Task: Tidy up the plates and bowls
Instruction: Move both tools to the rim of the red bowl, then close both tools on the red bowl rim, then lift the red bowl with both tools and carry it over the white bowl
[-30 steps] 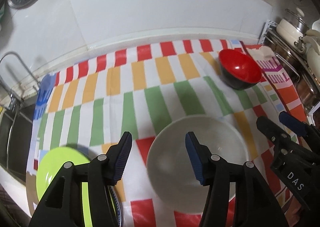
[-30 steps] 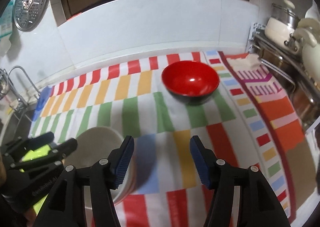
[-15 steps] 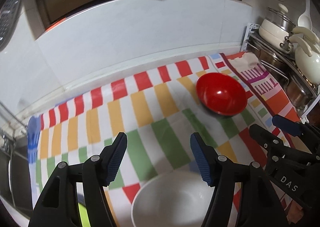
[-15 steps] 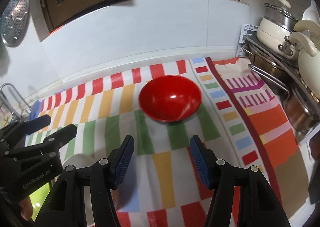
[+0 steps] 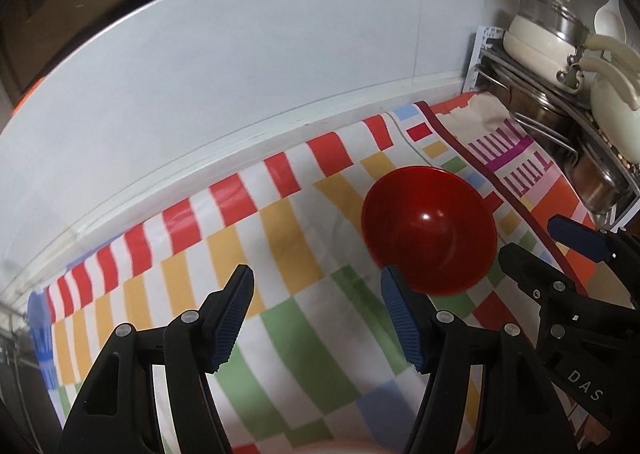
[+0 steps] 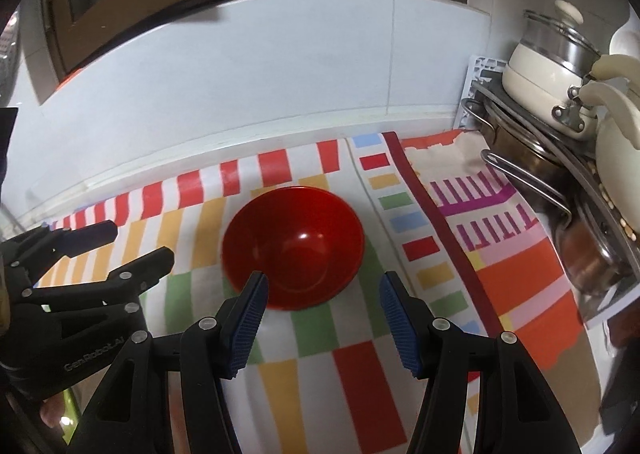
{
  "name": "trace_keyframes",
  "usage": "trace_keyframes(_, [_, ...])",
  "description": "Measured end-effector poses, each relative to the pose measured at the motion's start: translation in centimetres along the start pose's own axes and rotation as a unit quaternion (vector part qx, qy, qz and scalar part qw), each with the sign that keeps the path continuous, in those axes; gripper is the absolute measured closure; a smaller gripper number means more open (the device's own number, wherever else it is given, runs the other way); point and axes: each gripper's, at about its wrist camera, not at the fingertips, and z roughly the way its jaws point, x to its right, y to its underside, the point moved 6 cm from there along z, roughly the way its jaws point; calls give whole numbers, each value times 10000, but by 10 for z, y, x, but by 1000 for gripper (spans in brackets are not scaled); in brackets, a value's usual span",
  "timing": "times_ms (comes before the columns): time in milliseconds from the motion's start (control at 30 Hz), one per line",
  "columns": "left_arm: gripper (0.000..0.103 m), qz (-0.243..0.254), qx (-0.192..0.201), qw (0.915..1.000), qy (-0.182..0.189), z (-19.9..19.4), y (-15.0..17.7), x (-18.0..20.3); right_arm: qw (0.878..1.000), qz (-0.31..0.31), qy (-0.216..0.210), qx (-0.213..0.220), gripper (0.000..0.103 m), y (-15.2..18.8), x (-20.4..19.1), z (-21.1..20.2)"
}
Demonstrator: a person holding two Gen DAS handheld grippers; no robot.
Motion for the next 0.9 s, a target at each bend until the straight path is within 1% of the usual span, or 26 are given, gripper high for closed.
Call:
trace_keyframes(133, [38, 153, -149, 9998, 24, 22, -11, 7, 9999, 56, 60, -120, 45, -6, 8, 18])
trace_keyframes(200, [38, 197, -218, 9995, 94, 31, -15, 11, 9997, 98, 55, -205, 45, -8, 12, 28])
trace_keyframes(333, [38, 266, -392, 9986, 225, 50, -21, 19, 9990, 218, 36, -398, 51, -9, 20, 46])
trace_keyframes(400, [39, 317, -479, 9981, 231, 59, -24, 23, 9985, 252, 45, -474, 52, -9, 23, 53])
trace_keyframes(467, [42, 377, -592, 9972, 244, 69, -24, 26, 9979, 294, 25, -580, 57, -7, 24, 61])
trace_keyframes(567, [47, 482, -752, 9956, 277, 82, -23, 31, 9968, 339, -2, -723, 63, -3, 26, 71])
trace_keyframes(667, [52, 549, -828, 9948, 241, 89, -23, 33, 9955, 404, -84, -858, 67, 0, 26, 79])
trace_keyframes(800, [64, 570, -948, 9936, 229, 98, -23, 35, 9938, 456, -134, -1007, 74, 2, 27, 88])
trace_keyframes(867, [68, 553, -982, 9932, 289, 101, -22, 37, 9930, 490, -194, -1061, 78, 3, 26, 92])
trace_keyframes(900, [73, 539, -982, 9932, 320, 101, -21, 38, 9928, 499, -213, -1064, 79, 2, 26, 92])
